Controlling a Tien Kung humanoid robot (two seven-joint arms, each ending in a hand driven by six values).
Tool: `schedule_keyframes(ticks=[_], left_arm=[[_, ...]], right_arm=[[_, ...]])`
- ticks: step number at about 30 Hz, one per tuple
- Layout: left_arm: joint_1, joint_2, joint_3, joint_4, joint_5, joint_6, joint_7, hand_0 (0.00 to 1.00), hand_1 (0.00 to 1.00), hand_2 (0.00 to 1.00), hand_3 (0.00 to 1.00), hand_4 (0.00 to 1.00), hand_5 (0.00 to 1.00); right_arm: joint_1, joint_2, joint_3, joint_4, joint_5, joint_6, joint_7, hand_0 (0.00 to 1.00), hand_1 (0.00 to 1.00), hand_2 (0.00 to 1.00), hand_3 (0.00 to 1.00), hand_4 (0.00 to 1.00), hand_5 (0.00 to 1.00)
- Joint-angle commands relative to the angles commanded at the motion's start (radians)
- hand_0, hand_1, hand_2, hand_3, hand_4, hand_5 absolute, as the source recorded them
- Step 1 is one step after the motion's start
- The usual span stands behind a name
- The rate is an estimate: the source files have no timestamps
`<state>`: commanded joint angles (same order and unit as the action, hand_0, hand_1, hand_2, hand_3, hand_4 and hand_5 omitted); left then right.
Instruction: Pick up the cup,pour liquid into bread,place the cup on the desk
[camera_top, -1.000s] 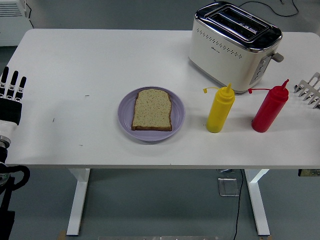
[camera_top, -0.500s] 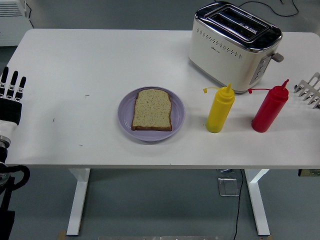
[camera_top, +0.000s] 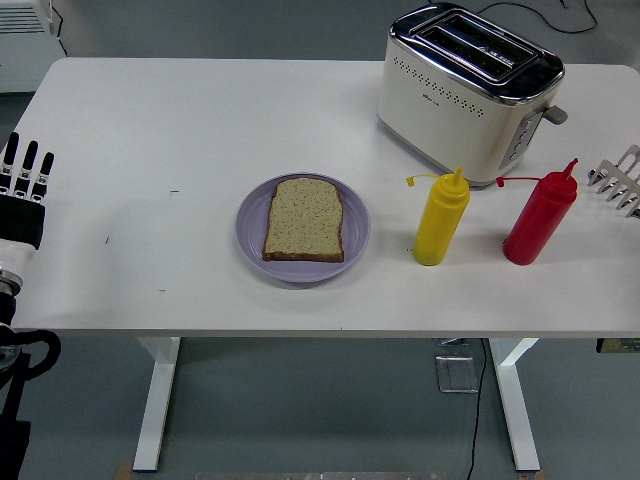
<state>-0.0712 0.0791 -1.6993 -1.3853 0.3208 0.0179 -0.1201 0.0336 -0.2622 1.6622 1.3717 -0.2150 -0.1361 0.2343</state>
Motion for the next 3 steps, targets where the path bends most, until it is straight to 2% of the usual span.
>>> schedule_keyframes(ticks=[3], left_arm=[[0.001,0.000,0.002,0.000,0.000,0.000,0.000,0.800,0.799,0.833,0.748,0.534,0.998]], right_arm=[[-0.001,0.000,0.000,0.000,-0.001,0.001,-0.001,0.817,0.754,0.788,0.801,0.631,0.354]])
